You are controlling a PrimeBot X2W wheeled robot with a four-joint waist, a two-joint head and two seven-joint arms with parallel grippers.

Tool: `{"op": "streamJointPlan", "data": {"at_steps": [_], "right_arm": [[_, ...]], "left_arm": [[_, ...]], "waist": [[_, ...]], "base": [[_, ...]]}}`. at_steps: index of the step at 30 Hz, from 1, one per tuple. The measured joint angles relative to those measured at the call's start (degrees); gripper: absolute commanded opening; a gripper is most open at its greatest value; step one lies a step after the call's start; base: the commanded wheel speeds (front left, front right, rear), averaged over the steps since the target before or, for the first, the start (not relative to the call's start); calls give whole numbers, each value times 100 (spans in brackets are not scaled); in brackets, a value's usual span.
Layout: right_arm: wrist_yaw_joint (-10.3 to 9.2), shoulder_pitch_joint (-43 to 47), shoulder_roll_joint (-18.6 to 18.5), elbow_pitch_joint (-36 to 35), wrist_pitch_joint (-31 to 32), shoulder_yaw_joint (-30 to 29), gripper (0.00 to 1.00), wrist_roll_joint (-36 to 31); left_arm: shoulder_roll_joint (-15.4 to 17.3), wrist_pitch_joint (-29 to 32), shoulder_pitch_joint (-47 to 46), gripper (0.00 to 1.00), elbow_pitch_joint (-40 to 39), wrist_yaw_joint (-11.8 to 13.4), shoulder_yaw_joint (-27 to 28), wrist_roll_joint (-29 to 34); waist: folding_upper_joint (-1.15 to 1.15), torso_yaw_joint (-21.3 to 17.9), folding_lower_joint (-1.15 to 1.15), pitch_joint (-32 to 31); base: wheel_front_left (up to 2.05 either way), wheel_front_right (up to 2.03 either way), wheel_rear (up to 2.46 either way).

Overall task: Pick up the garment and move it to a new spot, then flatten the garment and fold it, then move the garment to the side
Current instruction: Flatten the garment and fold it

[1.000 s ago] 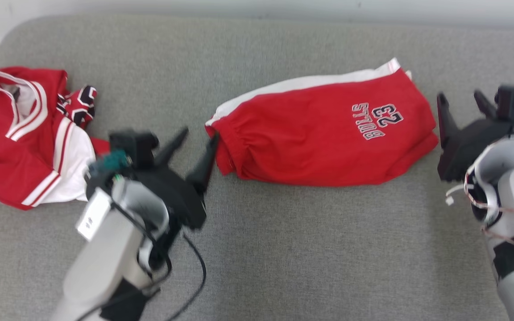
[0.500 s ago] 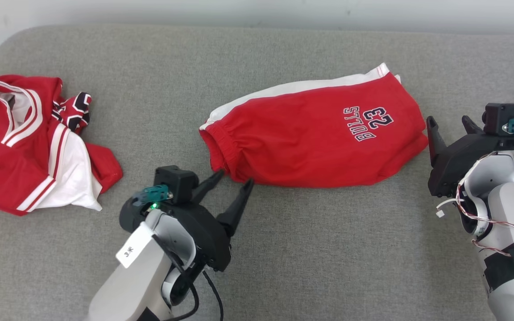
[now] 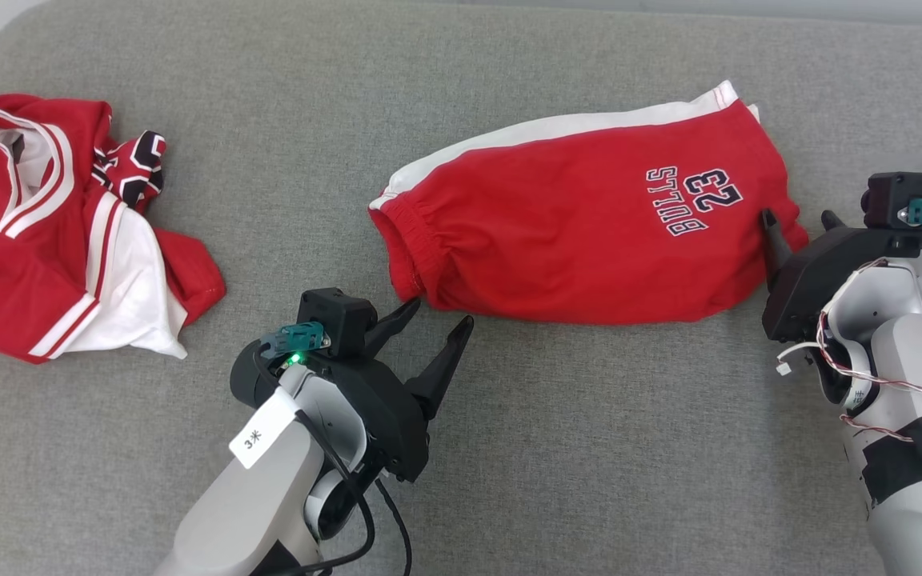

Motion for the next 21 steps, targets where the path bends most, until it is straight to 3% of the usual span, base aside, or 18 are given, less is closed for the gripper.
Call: {"op": "streamJointPlan", "data": {"at_steps": [12,17,21], "right_arm": [[-22,-30,56,165,169,-18,100,77],[-22,-34,56,188,180,-12,93,77],[-22,-35,71,190,223,2,58,79]], "left_arm": [[-53,-124,-108,100,129,-2,-92,-23],[-56,-131,-137,100,240,-2,-113,-22],[-75,-160,-252,100,387,97,-14,-20]], "waist": [[0,30,0,52],[0,13,0,40],[0,4,0,37]], "base": [[0,0,0],[0,0,0],[0,0,0]]}}
